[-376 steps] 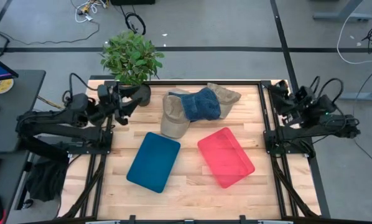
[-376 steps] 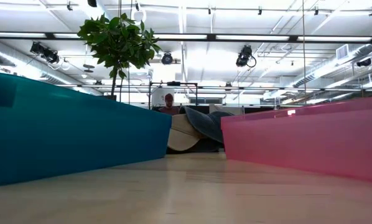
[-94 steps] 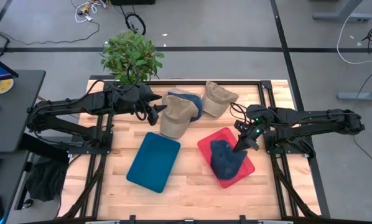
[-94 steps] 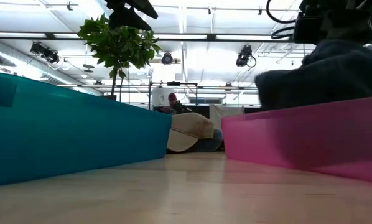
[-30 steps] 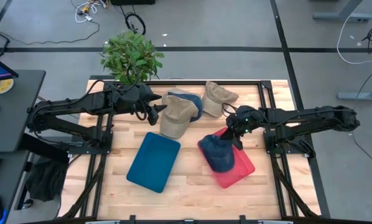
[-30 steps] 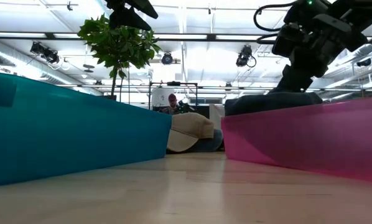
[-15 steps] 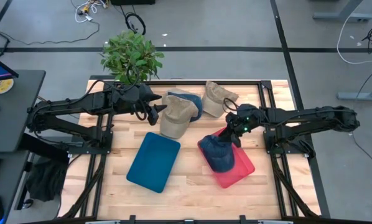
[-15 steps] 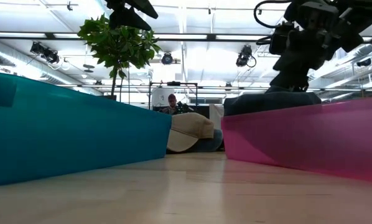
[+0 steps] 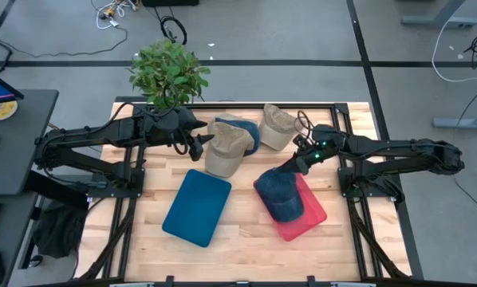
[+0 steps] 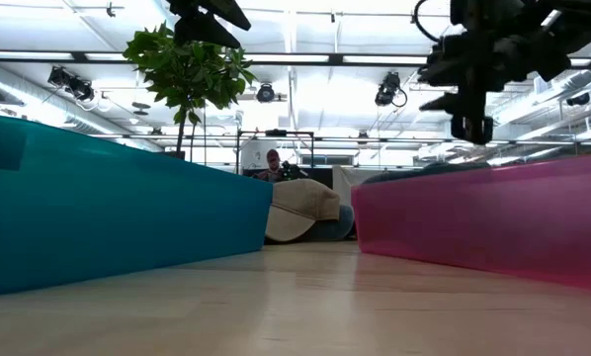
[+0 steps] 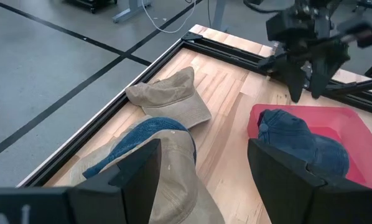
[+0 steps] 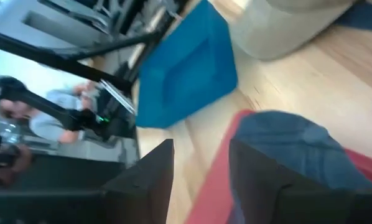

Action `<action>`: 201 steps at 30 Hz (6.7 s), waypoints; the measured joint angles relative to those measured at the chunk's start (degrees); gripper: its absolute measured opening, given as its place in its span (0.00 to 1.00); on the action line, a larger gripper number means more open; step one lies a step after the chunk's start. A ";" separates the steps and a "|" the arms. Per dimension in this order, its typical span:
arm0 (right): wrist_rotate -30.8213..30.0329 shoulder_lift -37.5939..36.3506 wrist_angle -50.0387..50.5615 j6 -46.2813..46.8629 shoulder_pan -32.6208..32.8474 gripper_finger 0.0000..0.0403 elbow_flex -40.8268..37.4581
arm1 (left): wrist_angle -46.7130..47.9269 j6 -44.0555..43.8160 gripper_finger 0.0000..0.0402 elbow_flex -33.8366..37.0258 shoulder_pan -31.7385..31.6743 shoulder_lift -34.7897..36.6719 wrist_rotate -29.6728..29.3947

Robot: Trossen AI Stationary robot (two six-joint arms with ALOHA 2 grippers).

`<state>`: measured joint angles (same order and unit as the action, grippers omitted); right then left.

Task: Pick & Place hat
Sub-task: Put the brown cap into the blue bin

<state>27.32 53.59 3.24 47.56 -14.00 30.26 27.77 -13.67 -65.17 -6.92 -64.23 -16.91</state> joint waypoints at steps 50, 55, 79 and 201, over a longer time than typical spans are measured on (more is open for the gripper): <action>-16.69 7.64 19.27 -19.62 -31.53 0.63 16.65 | 0.85 -0.66 0.61 0.00 0.00 0.00 0.00; -15.55 13.81 21.93 -21.65 -34.18 0.79 16.65 | 0.83 -0.68 0.61 0.00 0.00 0.00 0.02; -18.78 33.09 22.60 -21.26 -40.85 0.80 16.65 | 0.75 -2.23 0.61 0.00 0.00 0.00 0.02; 12.60 18.26 0.63 -25.45 0.26 0.06 34.16 | -29.29 -28.97 0.04 -0.02 -0.83 -11.25 52.31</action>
<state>39.92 71.85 3.87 22.11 -13.74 64.42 -1.52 -42.65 -65.19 -7.75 -75.48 35.41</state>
